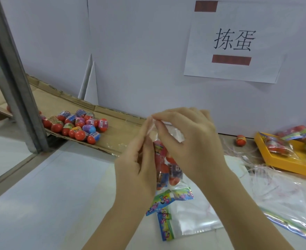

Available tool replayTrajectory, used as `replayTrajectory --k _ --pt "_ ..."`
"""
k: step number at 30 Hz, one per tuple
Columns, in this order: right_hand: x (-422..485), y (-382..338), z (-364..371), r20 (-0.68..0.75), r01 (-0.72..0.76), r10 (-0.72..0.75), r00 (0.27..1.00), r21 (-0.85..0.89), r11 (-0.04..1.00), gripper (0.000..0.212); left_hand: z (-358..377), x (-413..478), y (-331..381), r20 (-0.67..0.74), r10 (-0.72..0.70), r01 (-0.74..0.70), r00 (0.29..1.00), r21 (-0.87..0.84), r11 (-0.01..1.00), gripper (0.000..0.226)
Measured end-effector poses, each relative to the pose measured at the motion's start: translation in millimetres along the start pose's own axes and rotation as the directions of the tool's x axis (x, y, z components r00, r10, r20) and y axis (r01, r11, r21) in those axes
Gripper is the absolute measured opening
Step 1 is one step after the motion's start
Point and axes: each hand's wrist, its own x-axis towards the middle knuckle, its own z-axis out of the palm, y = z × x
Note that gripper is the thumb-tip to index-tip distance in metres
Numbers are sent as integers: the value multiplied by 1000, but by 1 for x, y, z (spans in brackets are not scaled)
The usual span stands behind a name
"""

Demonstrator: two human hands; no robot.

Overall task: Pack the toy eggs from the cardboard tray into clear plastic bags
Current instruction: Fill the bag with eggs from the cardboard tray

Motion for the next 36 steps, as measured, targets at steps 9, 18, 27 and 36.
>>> replayTrajectory --k 9,18,27,36 --pt "0 6 0 -52 140 -152 987 -186 972 15 -1 -2 -3 62 209 -218 976 255 942 42" --pt "-1 12 -1 -112 157 -192 975 -265 951 22 -4 0 1 168 261 -302 951 304 904 46" --pt "0 24 -5 -162 56 -86 983 -181 982 13 -2 -3 -1 143 232 -265 962 287 921 45" --pt "9 42 -38 212 -127 104 972 102 987 7 1 -3 -5 110 33 -42 993 74 996 33"
